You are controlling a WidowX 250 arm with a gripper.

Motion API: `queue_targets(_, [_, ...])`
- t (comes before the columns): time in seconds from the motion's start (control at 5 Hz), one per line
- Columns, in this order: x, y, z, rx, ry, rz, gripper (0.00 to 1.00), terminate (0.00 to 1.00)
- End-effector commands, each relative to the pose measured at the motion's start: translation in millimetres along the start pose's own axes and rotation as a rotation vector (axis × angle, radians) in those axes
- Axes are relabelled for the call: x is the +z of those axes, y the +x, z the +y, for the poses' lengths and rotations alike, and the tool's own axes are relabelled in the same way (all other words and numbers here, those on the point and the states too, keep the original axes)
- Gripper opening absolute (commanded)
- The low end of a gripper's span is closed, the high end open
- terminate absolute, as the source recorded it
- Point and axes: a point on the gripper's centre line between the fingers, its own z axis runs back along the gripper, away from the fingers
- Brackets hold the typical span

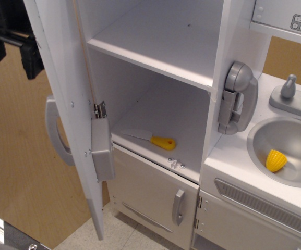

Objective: Close fridge

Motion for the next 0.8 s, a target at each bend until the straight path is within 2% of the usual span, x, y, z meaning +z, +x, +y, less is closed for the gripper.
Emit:
queue_targets(0.0, [7,31,-15,0.034,0.026,-0.07,1.0,0.0])
queue_targets(0.4, [-8,55,-38,0.09,0.037,-0.095,1.0,0.0])
queue_targets(0.6, [-15,68,-45,0.119,0.061,-0.111,1.0,0.0])
